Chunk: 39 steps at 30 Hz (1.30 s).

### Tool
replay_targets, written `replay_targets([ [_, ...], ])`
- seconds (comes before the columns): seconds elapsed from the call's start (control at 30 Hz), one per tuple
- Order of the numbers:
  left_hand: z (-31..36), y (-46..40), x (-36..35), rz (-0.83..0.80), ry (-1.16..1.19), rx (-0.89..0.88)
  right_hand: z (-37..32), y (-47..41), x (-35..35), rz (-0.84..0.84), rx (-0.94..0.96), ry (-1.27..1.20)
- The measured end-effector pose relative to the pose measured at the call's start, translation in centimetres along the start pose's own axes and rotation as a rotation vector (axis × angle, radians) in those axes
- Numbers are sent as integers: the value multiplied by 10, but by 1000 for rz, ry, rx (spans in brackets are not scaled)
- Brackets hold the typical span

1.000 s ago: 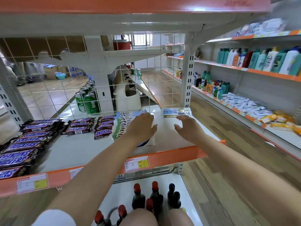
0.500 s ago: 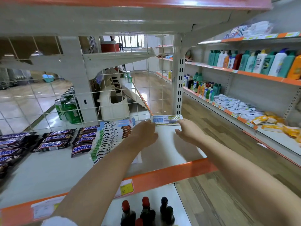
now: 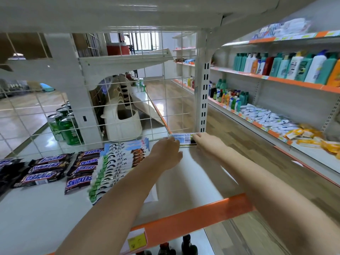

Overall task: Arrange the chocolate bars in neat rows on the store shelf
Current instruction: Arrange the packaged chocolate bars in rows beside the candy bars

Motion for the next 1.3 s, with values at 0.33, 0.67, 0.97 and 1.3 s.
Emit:
replay_targets([
  [0.33,-12,-5,-7,11,35,-14,-21,-19,0,-16,158,256],
  [0.67,-21,0,-2,33,16,-12,-25,-13,7,-30,286,390],
  [0.97,-16,11,23,83,-8,-24,-30,11,44,185,242,221],
  [1.3,-22,64,49,130,-66,-22,-51,67,71,74,198,306],
])
Point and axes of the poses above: each hand's wrist, its own y-axis away from the middle knuckle, its own x-axis out of the back of the hand, z = x × y, the point moved 9 cm from there along -y, towards the middle knuckle, and after that the axes turned 7 degrees about x, right-handed, at the moved point
